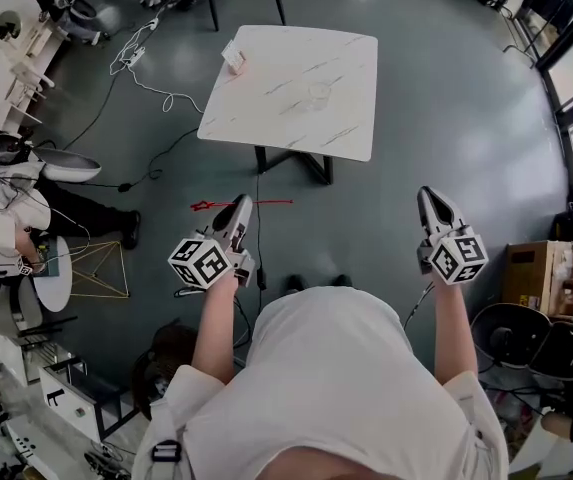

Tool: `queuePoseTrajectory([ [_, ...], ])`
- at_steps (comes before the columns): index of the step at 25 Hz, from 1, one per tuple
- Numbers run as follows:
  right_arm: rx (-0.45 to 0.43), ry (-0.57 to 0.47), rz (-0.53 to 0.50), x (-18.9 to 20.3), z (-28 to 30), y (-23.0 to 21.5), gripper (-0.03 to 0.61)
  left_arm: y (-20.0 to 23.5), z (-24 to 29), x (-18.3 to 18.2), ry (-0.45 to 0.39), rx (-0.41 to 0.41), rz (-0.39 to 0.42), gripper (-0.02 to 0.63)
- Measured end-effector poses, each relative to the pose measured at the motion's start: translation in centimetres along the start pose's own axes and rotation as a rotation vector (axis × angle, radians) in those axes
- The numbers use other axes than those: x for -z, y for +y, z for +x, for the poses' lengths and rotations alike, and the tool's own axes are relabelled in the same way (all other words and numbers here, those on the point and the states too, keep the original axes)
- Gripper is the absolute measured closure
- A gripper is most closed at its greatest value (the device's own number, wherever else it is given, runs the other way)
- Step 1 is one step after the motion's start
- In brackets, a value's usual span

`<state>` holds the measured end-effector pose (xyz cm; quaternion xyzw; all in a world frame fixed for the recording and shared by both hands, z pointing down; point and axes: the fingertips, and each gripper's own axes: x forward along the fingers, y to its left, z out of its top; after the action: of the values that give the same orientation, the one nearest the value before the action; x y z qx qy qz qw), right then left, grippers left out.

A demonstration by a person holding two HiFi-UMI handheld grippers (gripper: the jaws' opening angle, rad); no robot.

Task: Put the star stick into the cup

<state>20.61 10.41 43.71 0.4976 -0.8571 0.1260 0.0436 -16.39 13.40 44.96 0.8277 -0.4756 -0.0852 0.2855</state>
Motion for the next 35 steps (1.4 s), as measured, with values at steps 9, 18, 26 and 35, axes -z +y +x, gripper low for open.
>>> queuePoseTrajectory([
  [9,0.002,0.014,-0.01,0.9,1.6,3.6,0.552,2.6,-1.5,-1.2,0.03,0.031,0.014,0.591],
  [18,0.013,0.025,-0.011,1.6,2.9,6.7,0.552,5.1,-2.9,-2.3,0.047,0.05,0.021,0.591],
  [26,0.004,0.054,-0.01,1.8,4.3,6.5,0.552,6.4,-2.2,-2.5,0.039,0.033,-0.004,0.591],
  [35,-0.04,0.067,0.001,1.5,9.8,3.4,0.552,7.9,2.0,-3.2,0.038,0.002,-0.019,0.591],
])
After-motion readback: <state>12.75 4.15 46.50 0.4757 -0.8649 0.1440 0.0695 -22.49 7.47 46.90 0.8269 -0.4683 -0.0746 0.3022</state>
